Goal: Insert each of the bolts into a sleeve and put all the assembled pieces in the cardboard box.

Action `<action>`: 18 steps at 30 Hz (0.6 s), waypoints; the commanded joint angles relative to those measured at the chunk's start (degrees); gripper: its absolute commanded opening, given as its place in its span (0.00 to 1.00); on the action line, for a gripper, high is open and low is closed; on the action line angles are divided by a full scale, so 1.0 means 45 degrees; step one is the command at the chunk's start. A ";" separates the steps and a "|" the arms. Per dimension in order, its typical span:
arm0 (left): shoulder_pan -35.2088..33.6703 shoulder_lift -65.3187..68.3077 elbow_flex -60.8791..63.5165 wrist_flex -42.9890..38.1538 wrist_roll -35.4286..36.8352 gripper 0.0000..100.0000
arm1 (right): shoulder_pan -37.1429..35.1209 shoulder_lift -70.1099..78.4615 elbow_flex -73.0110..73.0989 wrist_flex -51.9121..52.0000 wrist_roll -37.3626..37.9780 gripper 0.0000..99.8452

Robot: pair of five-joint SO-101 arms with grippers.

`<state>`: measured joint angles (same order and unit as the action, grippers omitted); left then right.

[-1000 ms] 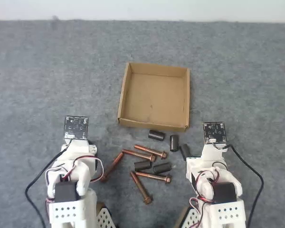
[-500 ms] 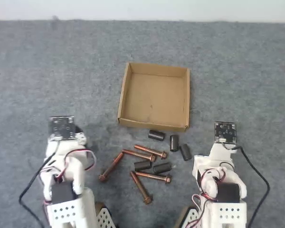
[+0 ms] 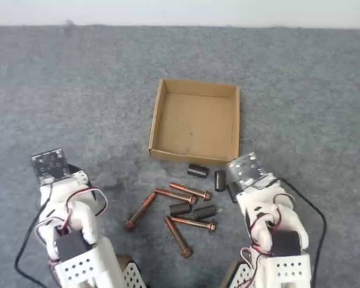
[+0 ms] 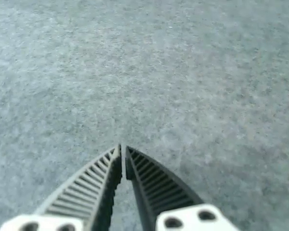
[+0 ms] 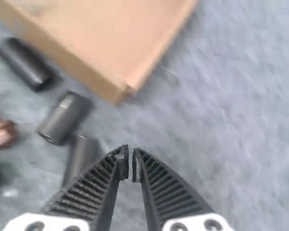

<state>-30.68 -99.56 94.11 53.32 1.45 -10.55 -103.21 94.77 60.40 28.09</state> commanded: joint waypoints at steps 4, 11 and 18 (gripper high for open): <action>-0.0860 0.5646 -0.2237 -0.2911 0.0821 0.01 | -0.0947 -0.0127 -0.0781 0.0088 0.0078 0.01; -0.1563 1.2659 -0.5031 -0.4708 0.1094 0.01 | -0.1963 -0.0107 -0.1700 0.0791 0.0078 0.01; -0.2383 1.6508 -0.7336 -0.4669 0.1934 0.01 | -0.3897 -0.0107 -0.2422 0.0869 0.0078 0.01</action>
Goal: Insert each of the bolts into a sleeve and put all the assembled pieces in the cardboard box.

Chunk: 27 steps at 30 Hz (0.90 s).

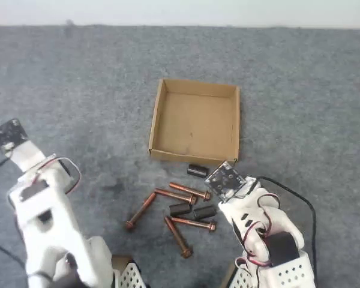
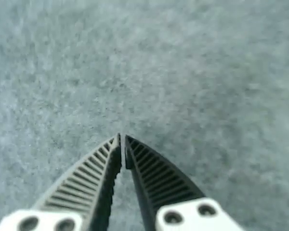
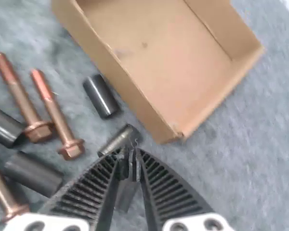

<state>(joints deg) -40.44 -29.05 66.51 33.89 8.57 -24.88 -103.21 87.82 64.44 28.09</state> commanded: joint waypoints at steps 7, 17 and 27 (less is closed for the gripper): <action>-0.0215 0.1485 -0.1573 -0.0332 0.0508 0.01 | -0.1612 -0.0088 -0.0899 -0.0029 0.0156 0.01; -0.0215 0.1504 -0.1553 -0.0332 0.0508 0.12 | -0.1631 0.3096 -0.2891 0.0244 0.0254 0.01; -0.0195 0.1563 -0.1514 -0.0332 0.0488 0.12 | 0.0127 1.0305 -0.5744 -0.0186 -0.2442 0.09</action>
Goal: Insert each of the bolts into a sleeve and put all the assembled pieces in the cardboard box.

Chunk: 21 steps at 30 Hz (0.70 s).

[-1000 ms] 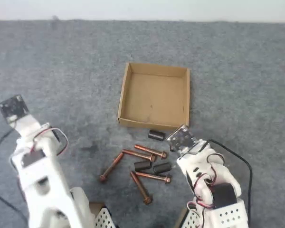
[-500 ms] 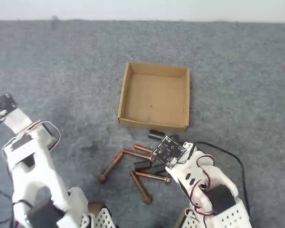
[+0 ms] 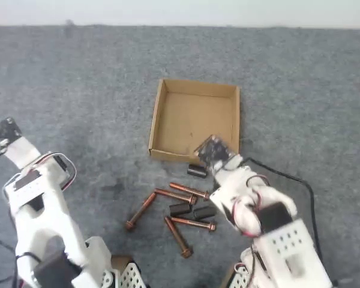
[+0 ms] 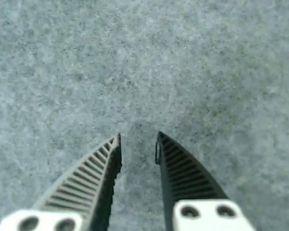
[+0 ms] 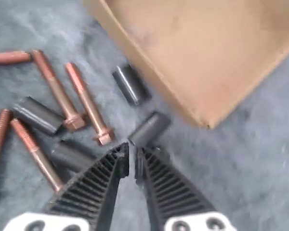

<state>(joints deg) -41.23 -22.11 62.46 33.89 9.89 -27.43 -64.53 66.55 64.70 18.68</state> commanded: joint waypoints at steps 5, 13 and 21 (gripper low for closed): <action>0.0039 0.0039 -0.0596 -0.0332 0.0195 0.12 | 0.1573 0.3507 -0.1270 -0.0518 -0.0371 0.07; 0.0059 0.0020 -0.0694 0.0195 0.0117 0.12 | 0.1670 0.4816 -0.1133 -0.0947 -0.0410 0.14; 0.0059 0.0000 -0.0694 0.0215 0.0117 0.12 | 0.1631 0.7473 -0.1153 -0.2589 -0.1133 0.15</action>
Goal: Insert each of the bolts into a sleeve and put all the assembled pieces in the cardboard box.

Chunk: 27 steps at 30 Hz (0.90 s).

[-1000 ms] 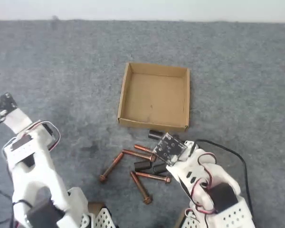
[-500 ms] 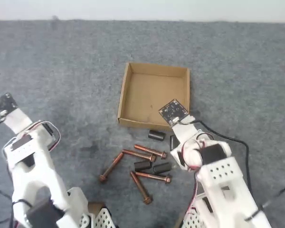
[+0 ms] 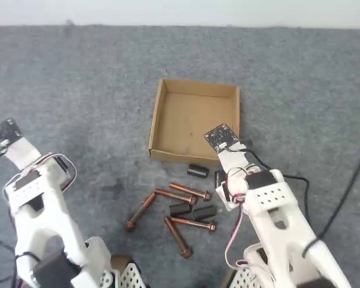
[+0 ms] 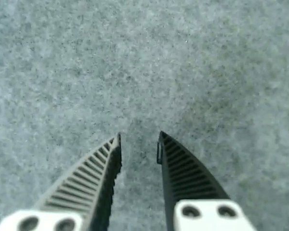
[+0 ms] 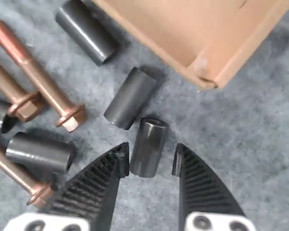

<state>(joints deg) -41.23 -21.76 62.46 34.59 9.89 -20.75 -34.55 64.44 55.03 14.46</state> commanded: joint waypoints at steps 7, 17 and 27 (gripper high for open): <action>0.0059 -0.0059 -0.0694 0.0059 0.0117 0.12 | 0.0205 0.2764 -0.1446 -0.0479 -0.0195 0.15; 0.0645 -0.0137 -0.0635 0.0059 -0.0469 0.12 | 0.0264 0.3077 -0.1700 -0.0518 -0.0137 0.01; 0.4317 -0.0156 -0.2823 0.3458 -0.2364 0.11 | 0.4679 0.0557 -0.1485 -0.0908 -0.0801 0.01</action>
<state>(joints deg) -27.78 -21.76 57.19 42.59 2.42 -5.80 -27.78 59.60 52.92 13.23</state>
